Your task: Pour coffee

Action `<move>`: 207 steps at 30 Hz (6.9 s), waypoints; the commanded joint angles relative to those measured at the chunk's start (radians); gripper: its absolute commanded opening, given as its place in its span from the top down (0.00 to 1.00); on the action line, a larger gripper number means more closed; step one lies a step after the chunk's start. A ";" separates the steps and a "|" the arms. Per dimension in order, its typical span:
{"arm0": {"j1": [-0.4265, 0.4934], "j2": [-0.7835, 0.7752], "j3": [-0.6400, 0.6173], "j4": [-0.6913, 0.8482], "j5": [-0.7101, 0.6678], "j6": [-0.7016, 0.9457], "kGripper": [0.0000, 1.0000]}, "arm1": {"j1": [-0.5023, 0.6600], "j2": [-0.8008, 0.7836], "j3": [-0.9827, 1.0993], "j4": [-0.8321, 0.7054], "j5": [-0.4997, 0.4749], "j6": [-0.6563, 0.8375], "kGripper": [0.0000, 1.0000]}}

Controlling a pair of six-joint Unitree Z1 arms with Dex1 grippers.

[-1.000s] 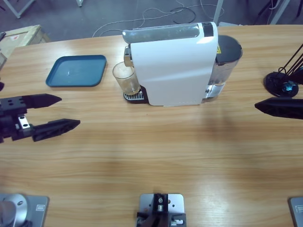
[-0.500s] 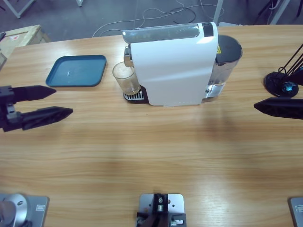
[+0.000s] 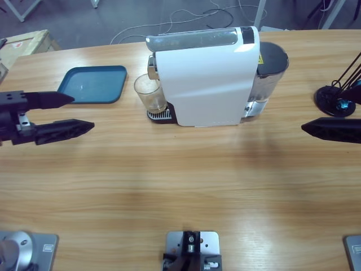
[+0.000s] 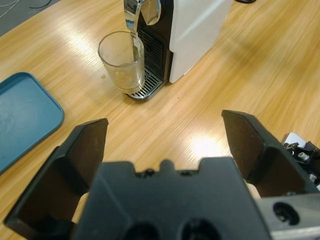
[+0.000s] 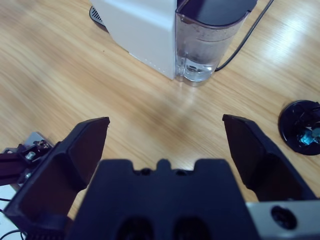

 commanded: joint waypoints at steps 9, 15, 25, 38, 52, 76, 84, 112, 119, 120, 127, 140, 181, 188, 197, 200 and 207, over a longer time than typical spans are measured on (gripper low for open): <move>0.025 0.019 0.019 -0.036 -0.030 -0.005 0.01 | 0.009 0.005 0.020 0.024 0.010 0.012 0.00; 0.025 0.071 0.025 -0.098 -0.027 -0.009 0.01 | 0.009 0.005 0.033 0.023 0.009 0.012 0.00; 0.027 0.167 0.011 -0.206 0.088 0.013 0.01 | 0.009 -0.002 0.055 0.008 0.008 0.013 0.00; 0.248 0.486 -0.083 -0.420 -0.293 0.317 0.02 | 0.009 0.025 0.014 0.041 0.012 0.018 0.00; 0.202 0.761 -0.145 -0.525 -0.427 0.399 0.02 | 0.009 0.090 0.002 0.049 0.016 0.018 0.00; 0.145 0.820 -0.191 -0.523 -0.367 0.396 0.02 | 0.009 0.119 0.013 0.010 0.020 0.020 0.00; 0.145 0.829 -0.186 -0.523 -0.319 0.398 0.02 | 0.009 0.116 0.017 0.006 0.019 0.023 0.00; 0.162 0.793 -0.133 -0.525 -0.301 0.393 1.00 | -0.014 0.089 0.014 0.000 0.015 0.024 0.00; 0.287 0.590 -0.070 -0.525 -0.232 0.333 1.00 | -0.014 0.066 -0.010 0.004 0.008 0.012 0.00; 0.295 0.571 -0.070 -0.525 -0.198 0.316 1.00 | -0.014 0.062 -0.010 0.004 0.008 0.013 0.00; 0.353 0.588 -0.071 -0.560 0.178 0.152 1.00 | -0.014 0.044 0.004 0.011 0.008 0.013 0.00; 0.369 0.853 -0.085 -0.773 0.319 -0.027 1.00 | -0.014 0.062 0.017 0.012 0.006 0.015 0.00; -0.236 -0.128 0.035 0.121 0.162 -0.138 0.00 | -0.014 -0.149 0.059 0.116 -0.089 0.002 0.00; -0.236 -0.174 -0.039 0.248 0.173 -0.154 0.00 | -0.014 -0.187 0.070 0.115 -0.108 0.000 0.00; -0.236 -0.334 0.051 0.209 0.165 -0.176 0.00 | -0.014 -0.201 0.076 0.113 -0.110 -0.002 0.00; -0.236 -0.326 0.044 0.245 0.153 -0.170 0.00 | -0.014 -0.201 0.076 0.113 -0.110 -0.002 0.00; -0.236 -0.358 0.011 0.338 0.193 -0.176 0.00 | -0.014 -0.204 0.076 0.113 -0.116 0.004 0.00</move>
